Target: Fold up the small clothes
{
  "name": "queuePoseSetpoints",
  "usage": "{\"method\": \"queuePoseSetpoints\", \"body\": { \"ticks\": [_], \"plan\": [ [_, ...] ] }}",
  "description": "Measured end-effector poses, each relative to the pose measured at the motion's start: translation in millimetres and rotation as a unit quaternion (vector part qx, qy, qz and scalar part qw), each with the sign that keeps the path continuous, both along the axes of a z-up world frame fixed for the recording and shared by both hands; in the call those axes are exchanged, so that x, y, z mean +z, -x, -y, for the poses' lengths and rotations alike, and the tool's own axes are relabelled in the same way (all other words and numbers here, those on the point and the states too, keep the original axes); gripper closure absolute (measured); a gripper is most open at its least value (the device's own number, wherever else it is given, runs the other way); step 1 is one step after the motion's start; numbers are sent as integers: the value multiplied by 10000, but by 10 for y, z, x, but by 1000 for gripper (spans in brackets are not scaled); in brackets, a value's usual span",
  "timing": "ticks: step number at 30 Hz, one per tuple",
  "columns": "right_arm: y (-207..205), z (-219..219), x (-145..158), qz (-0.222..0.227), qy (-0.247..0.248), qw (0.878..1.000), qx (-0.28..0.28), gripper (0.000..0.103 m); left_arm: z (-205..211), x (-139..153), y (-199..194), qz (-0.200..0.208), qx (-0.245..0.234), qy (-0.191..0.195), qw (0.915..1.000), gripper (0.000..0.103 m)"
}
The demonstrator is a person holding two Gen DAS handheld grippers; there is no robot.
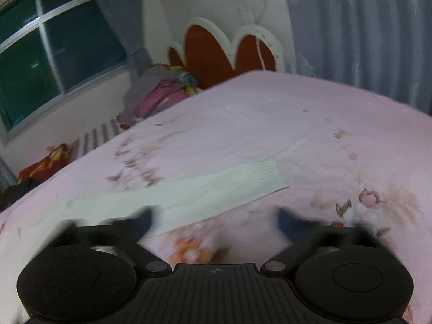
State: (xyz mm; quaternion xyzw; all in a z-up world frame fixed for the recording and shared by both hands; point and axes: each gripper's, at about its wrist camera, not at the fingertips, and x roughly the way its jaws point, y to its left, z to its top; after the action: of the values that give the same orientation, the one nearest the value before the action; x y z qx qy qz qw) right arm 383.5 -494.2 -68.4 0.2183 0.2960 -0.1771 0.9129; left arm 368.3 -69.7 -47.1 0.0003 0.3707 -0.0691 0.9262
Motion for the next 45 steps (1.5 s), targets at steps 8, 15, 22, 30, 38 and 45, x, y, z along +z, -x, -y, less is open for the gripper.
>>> {"method": "queuePoseSetpoints", "body": {
  "ticks": [8, 15, 22, 30, 38, 45],
  "plan": [
    [-343, 878, -529, -94, -1060, 9930, -521, 60, 448, -117, -399, -226, 41, -124, 9997, 0],
    [-299, 1139, -790, -120, -1613, 9849, -620, 60, 524, -200, -481, -446, 185, -192, 9986, 0],
    [-299, 1307, -797, -160, -1510, 9859, -698, 97, 460, -121, -571, -352, 361, -196, 9985, 1],
    [-382, 1281, -683, -639, -894, 9928, -477, 100, 152, -190, -557, -560, 598, -493, 9954, 1],
    [-395, 375, -28, 61, -548, 9964, 647, 100, -509, -377, -496, -771, 831, -369, 9929, 1],
    [-617, -1235, 190, -78, -185, 9812, 1921, 100, -1137, -422, -412, -695, 916, -262, 9930, 1]
  ]
}}
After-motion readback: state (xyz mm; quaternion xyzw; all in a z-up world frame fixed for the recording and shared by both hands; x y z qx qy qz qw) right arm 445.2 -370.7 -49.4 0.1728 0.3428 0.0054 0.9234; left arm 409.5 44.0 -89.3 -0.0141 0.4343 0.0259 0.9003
